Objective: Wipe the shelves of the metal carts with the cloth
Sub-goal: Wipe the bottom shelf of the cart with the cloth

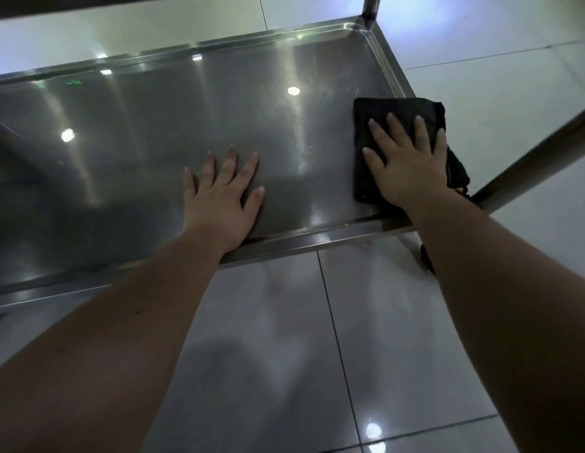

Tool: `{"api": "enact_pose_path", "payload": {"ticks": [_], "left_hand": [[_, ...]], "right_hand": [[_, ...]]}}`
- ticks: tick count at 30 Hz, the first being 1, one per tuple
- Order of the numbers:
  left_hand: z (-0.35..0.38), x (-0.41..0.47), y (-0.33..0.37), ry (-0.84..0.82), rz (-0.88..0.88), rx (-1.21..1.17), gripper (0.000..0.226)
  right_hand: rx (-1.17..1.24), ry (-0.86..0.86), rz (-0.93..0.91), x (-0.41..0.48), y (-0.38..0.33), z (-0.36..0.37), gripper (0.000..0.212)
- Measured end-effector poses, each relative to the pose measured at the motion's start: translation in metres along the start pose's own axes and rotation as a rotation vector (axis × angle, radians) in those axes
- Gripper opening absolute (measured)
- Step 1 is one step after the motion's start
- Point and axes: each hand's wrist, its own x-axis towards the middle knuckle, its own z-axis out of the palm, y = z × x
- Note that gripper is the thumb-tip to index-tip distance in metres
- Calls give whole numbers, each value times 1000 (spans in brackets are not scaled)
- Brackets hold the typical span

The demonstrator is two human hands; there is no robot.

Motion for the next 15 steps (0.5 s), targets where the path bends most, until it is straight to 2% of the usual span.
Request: {"api": "enact_pose_path", "payload": {"ticks": [3,9,12,15], "left_hand": [[0,-4,3,2,-7,2,56],[-1,-5,-2,-16,0,-3,55],[-3,-6,-4,-13,11,-26,54],[-4,-5,-5,-8,1,-42,54]], "right_hand": [[50,-23,53,-9,-39,0,58],[80,-78,-305,-76,-131,10,58],[80,-73,-347,-71,-105,8,58],[52,-70,-226,-47,-39,2,58]]}}
